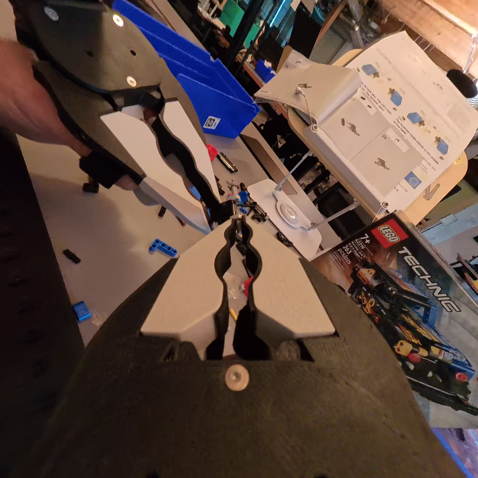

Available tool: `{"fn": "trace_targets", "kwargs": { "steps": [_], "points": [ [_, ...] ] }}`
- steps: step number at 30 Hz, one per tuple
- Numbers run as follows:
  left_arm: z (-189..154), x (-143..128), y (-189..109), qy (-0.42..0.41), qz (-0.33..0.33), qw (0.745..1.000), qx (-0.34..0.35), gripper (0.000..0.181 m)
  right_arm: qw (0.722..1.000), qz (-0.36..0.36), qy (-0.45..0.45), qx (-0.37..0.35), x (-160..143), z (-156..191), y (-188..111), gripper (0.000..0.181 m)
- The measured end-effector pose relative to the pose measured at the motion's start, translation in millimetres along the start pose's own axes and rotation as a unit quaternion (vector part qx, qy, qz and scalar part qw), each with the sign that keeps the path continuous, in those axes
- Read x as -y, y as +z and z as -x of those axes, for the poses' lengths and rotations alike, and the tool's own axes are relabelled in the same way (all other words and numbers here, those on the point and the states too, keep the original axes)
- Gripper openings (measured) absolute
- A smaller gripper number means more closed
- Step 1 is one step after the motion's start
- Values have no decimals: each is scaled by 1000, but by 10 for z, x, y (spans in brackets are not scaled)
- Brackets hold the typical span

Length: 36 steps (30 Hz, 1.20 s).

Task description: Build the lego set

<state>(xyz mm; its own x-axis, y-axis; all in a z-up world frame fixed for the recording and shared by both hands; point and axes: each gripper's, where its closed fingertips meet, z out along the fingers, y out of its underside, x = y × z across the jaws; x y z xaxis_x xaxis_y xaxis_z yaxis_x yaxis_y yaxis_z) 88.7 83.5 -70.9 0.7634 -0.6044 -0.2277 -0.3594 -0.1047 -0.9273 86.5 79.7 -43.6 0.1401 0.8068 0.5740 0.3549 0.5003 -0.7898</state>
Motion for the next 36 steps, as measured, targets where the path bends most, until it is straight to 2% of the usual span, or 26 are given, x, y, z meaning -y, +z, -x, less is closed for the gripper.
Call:
{"fn": "trace_targets", "kwargs": {
  "steps": [1, 4, 14, 20, 25, 29, 32, 36],
  "points": [
    [-2, 23, -7, 3, -5, 1000, 6, 15, 1000, -6, 4, -4, 19, -7, -8, 2],
    [31, 76, -32, 13, -11, 999, 27, 38, 1000, -7, 7, -17, 31, -8, -18, 2],
    [87, 66, 30, 8, 2, 998, 57, 22, 996, -41, 81, -5, 56, -19, -19, 1],
    [130, 84, 43, 67, 18, 994, 88, 19, 992, -57, 112, 12, 44, -34, -41, 1],
    [140, 97, 52, 85, 20, 991, 99, 17, 987, -74, 138, 23, 42, -44, -64, 1],
    [125, 91, 60, 58, 12, 995, 76, 16, 984, -88, 151, 44, 56, -46, -94, 2],
    [118, 139, 31, 44, -9, 998, 54, 15, 978, -95, 171, 71, 66, -58, -136, 19],
    [99, 144, 35, 37, -11, 998, 44, 15, 977, -72, 174, 100, -30, -6, -89, 18]
  ]
}}
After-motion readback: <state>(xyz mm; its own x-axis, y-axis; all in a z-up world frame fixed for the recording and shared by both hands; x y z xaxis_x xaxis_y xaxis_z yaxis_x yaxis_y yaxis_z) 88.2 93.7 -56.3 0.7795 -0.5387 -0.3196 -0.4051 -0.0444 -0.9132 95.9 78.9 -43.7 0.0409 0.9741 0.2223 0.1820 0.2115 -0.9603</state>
